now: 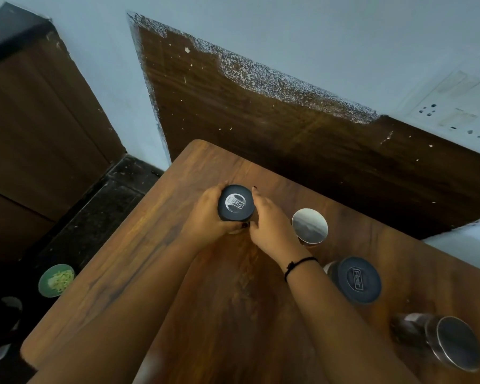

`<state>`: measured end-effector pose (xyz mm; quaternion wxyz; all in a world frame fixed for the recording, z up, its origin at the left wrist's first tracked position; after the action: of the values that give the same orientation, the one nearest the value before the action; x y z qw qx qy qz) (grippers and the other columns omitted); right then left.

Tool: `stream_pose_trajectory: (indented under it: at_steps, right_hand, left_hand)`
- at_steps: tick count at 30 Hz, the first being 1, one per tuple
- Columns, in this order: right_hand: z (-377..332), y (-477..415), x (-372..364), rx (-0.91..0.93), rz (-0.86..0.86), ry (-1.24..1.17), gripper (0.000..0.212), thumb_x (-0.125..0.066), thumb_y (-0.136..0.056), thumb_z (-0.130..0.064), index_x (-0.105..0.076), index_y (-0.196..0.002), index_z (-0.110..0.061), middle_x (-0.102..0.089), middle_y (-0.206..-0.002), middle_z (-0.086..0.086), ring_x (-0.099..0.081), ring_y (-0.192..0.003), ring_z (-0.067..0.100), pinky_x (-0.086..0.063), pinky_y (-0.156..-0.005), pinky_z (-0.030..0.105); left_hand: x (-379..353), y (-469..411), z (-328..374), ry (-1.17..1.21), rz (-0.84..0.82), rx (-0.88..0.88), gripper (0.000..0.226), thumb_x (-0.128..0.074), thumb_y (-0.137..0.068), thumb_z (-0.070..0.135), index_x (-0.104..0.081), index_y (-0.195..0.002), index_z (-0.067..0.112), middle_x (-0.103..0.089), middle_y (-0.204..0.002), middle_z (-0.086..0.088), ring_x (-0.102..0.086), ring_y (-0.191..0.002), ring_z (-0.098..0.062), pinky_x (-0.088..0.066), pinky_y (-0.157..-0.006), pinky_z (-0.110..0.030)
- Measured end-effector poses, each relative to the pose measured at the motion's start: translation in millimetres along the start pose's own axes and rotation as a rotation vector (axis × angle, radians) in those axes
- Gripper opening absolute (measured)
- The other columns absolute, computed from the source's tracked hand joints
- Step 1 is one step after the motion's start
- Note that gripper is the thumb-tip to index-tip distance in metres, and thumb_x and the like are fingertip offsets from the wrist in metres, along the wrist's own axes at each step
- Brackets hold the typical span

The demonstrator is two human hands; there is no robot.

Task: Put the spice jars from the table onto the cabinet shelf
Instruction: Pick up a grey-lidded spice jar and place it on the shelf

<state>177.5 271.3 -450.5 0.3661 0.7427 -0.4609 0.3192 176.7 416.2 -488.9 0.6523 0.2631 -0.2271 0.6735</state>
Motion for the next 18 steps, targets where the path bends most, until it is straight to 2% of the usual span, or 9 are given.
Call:
stream_pose_trajectory:
  at_steps: [4, 11, 14, 16, 18]
  right_hand:
    - [2.5, 7.8, 1.5, -0.004, 0.015, -0.050, 0.070, -0.056, -0.097, -0.014, -0.019, -0.156, -0.019, -0.033, -0.156, 0.003, -0.036, -0.142, 0.020, -0.036, -0.111, 0.029]
    - [4.5, 27.8, 19.1, 0.035, 0.130, -0.169, 0.065, -0.049, -0.095, 0.000, -0.029, -0.153, -0.023, -0.038, -0.155, -0.002, -0.035, -0.143, 0.017, -0.036, -0.111, 0.031]
    - [15.6, 42.6, 26.9, 0.024, 0.158, -0.299, 0.064, -0.048, -0.094, 0.003, -0.033, -0.151, -0.023, -0.043, -0.151, -0.003, -0.037, -0.142, 0.014, -0.033, -0.112, 0.030]
    - [25.0, 57.9, 36.0, 0.009, 0.194, -0.462, 0.059, -0.047, -0.096, 0.002, -0.036, -0.149, -0.022, -0.047, -0.148, -0.004, -0.042, -0.138, 0.009, -0.038, -0.111, 0.025]
    - [33.6, 76.2, 44.4, -0.032, 0.221, -0.669, 0.048, -0.046, -0.101, -0.008, -0.040, -0.146, -0.023, -0.051, -0.142, -0.008, -0.048, -0.128, 0.000, -0.042, -0.100, 0.009]
  left_hand:
    - [2.2, 4.4, 0.3, 0.022, 0.029, -0.009, 0.093, -0.090, -0.063, 0.041, -0.044, -0.141, 0.018, -0.054, -0.131, 0.001, -0.048, -0.114, -0.006, -0.048, -0.097, -0.028]
    - [13.8, 20.4, 20.7, 0.181, 0.044, -0.002, 0.093, -0.089, -0.067, 0.036, -0.042, -0.145, 0.018, -0.052, -0.139, 0.003, -0.050, -0.125, -0.010, -0.048, -0.101, -0.027]
    - [24.9, 29.7, 39.3, 0.323, 0.022, -0.006, 0.086, -0.088, -0.072, 0.025, -0.042, -0.145, 0.016, -0.052, -0.139, 0.005, -0.053, -0.121, -0.004, -0.049, -0.096, -0.016]
    - [32.6, 36.1, 53.8, 0.422, -0.010, 0.000, 0.079, -0.085, -0.075, 0.020, -0.044, -0.143, 0.018, -0.054, -0.135, 0.009, -0.056, -0.116, 0.002, -0.051, -0.093, -0.014]
    - [38.3, 42.3, 68.1, 0.510, -0.062, 0.004, 0.076, -0.085, -0.075, 0.024, -0.046, -0.141, 0.023, -0.057, -0.132, 0.012, -0.058, -0.116, 0.000, -0.054, -0.096, -0.024]
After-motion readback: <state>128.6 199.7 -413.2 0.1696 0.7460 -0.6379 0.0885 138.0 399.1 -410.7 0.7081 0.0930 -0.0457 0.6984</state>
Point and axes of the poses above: each hand's wrist, its own y-axis away from the middle knuckle, its own x-axis out of the back of the hand, z = x × y, the point moved 7 cm from there along -y, towards the middle knuckle
